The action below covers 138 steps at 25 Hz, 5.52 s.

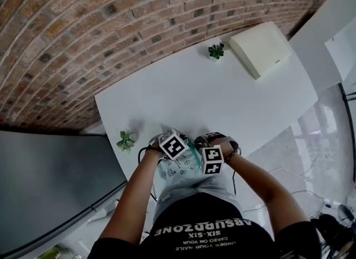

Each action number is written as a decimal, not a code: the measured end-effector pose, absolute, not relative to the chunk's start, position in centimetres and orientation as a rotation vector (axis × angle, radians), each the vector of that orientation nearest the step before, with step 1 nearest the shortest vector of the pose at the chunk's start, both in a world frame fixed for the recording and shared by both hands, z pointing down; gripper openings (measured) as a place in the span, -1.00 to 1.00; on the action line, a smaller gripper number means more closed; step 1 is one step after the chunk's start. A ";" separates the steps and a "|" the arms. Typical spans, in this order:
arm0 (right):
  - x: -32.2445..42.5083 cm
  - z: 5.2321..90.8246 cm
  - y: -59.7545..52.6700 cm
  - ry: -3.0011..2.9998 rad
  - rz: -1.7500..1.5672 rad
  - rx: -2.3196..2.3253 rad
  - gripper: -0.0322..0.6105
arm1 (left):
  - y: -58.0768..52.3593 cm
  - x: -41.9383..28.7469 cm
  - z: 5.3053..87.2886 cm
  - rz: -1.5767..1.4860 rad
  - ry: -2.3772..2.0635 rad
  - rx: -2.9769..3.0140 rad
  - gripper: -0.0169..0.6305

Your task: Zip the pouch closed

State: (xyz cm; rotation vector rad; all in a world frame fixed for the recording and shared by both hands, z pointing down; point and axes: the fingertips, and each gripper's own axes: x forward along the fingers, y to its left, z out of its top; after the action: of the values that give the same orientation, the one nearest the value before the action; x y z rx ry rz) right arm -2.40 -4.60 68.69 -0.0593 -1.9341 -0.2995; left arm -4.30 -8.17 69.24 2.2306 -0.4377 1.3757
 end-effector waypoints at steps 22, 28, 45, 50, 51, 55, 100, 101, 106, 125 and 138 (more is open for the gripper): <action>-2.5 67.9 -5.2 -1.940 -0.197 -0.024 -0.89 | -8.1 -4.4 69.2 1.393 -0.452 2.232 -0.88; -2.3 67.9 -4.7 -1.925 -0.180 -0.048 -0.89 | -8.1 -4.3 69.1 1.401 -0.456 2.235 -0.88; -2.0 67.5 -3.8 -1.915 -0.187 -0.104 -0.90 | -8.1 -4.3 69.3 1.405 -0.446 2.251 -0.88; -1.8 67.5 -3.4 -1.916 -0.190 -0.119 -0.89 | -8.0 -4.3 69.3 1.401 -0.446 2.256 -0.88; -1.8 67.5 -3.4 -1.917 -0.187 -0.119 -0.89 | -8.0 -4.3 69.3 1.401 -0.447 2.260 -0.88; -1.9 67.4 -3.3 -1.916 -0.189 -0.135 -0.89 | -8.0 -4.3 69.3 1.406 -0.448 2.265 -0.88; -0.3 67.4 0.2 -1.906 -0.108 -0.286 -0.90 | -8.0 -4.3 69.3 1.418 -0.469 2.277 -0.88; -0.2 67.6 0.5 -1.902 -0.108 -0.294 -0.90 | -8.1 -4.3 69.3 1.418 -0.471 2.277 -0.88; 0.2 67.9 1.3 -1.892 -0.102 -0.316 -0.90 | -8.1 -4.3 69.3 1.415 -0.469 2.278 -0.88; 0.7 68.1 2.4 -1.879 -0.132 -0.292 -0.89 | -8.1 -4.4 69.4 1.455 -0.511 2.254 -0.88; 1.0 67.7 3.1 -1.876 -0.099 -0.270 -0.89 | -7.9 -4.5 69.4 1.520 -0.536 2.215 -0.88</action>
State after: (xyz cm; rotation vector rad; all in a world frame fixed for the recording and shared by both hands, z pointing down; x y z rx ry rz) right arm 0.97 3.12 67.66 -0.2703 -1.8758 -0.0993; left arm -4.50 -7.91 69.43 2.2152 -0.5362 1.5198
